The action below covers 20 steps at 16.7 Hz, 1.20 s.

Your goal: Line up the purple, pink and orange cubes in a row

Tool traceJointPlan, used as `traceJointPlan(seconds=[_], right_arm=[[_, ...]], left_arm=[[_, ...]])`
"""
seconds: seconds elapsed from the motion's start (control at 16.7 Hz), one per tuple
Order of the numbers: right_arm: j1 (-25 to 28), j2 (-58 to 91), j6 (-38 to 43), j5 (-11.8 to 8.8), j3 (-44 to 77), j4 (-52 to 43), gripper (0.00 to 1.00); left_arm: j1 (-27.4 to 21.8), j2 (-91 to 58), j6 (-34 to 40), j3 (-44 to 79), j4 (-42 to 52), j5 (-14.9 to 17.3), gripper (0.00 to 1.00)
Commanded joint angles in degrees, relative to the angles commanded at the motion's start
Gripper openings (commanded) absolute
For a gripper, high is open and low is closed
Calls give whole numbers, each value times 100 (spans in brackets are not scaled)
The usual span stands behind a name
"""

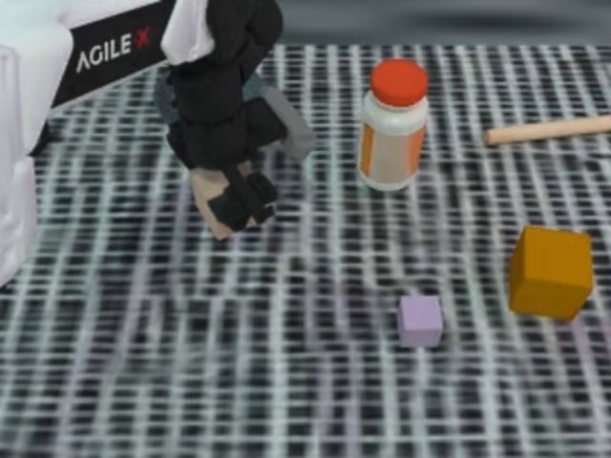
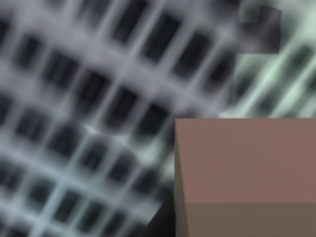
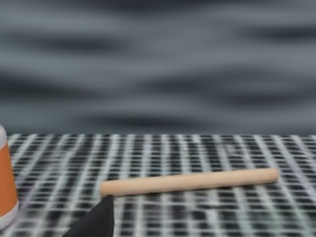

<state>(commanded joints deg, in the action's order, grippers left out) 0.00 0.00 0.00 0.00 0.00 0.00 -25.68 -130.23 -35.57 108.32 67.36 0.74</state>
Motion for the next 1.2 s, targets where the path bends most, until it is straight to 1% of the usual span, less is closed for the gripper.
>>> traceJointPlan(seconds=[0.24,0.36,0.48,0.66,0.78,0.9,1.2], right_arm=[[0,0,0,0,0,0,100],[0,0,0,0,0,0,100],[0,0,0,0,0,0,100],[0,0,0,0,0,0,100],[0,0,0,0,0,0,100],[0,0,0,0,0,0,100],[0,0,0,0,0,0,100]], left_arm=[[-50,-15,-21,-14,-14,-1,0],[-263,59,-137,-68,-7,3,0],[-691,203,-336,-192,7,4,0],[-1500,453,-672,-418,36,1,0],[-1876,589,-854,-549,54,0,0],[-2010,652,-930,-613,59,1,0],[-1998,603,-934,-650,-41,0,0]])
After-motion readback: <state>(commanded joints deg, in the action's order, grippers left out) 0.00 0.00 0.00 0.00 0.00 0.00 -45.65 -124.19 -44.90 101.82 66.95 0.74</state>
